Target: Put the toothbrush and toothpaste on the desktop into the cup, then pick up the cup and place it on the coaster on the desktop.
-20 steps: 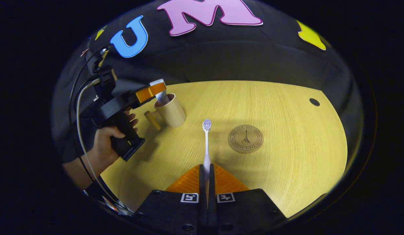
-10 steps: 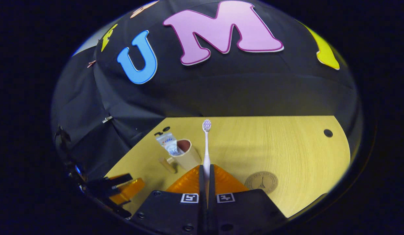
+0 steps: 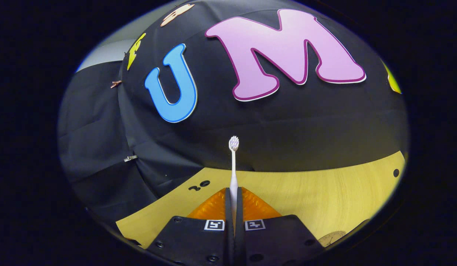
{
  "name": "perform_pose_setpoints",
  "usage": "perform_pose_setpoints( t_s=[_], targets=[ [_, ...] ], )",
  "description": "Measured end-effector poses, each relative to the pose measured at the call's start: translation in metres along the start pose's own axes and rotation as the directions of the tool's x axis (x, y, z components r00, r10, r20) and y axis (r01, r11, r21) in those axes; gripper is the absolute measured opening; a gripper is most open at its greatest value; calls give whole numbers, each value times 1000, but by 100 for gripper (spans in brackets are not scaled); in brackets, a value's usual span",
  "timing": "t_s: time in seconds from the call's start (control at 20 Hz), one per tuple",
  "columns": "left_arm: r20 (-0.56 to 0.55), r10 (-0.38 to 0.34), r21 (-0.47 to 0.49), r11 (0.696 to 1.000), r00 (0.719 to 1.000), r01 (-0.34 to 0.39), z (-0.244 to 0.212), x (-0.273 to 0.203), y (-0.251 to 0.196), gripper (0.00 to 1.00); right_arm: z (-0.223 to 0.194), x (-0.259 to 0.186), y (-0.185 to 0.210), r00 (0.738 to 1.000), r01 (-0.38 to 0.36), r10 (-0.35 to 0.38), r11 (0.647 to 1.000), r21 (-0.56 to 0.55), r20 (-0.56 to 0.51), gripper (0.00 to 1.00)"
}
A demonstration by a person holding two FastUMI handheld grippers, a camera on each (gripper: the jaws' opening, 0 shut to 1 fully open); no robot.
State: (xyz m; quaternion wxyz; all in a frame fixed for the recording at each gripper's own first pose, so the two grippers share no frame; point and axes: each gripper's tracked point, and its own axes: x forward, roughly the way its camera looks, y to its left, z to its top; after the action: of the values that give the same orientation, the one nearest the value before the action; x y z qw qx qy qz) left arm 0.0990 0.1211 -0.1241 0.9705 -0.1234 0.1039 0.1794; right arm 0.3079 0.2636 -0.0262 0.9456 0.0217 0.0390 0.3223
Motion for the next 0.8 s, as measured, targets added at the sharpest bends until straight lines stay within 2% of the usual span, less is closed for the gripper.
perform_pose_setpoints(
  t_s=[0.15, 0.4, 0.8],
  targets=[
    [-13, 16, -16, 1000, 1000, -16, -9, -4, 8, 97, -5, 17, -3, 999, -11, 11, 1000, -1, 40, 5],
    [-11, 41, -48, 998, 999, -42, -18, 3, 18, 98, -20, 35, -16, 998, 15, -17, 1000, 22, 54, 5],
    [-2, 21, -46, 999, 1000, -21, -26, 13, 19, 98, -53, 37, -18, 997, 19, -18, 1000, -16, 75, 5]
  ],
)
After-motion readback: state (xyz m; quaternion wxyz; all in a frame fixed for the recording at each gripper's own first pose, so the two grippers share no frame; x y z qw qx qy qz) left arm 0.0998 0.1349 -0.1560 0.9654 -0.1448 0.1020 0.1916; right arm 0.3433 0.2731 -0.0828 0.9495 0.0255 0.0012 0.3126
